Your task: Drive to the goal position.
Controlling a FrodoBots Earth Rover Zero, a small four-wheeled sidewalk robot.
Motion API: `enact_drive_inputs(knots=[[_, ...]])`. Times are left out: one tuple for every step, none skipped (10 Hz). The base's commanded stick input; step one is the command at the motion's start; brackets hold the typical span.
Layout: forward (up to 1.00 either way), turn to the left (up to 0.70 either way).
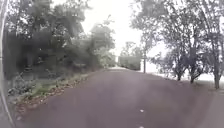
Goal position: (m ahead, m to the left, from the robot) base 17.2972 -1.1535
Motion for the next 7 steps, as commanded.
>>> enact_drive_inputs(knots=[[0.7,0.36],[0.7,0.17],[0.7,0.06],[0.7,0.03],[0.7,0.02],[0.7,0.03],[0.7,0.03]])
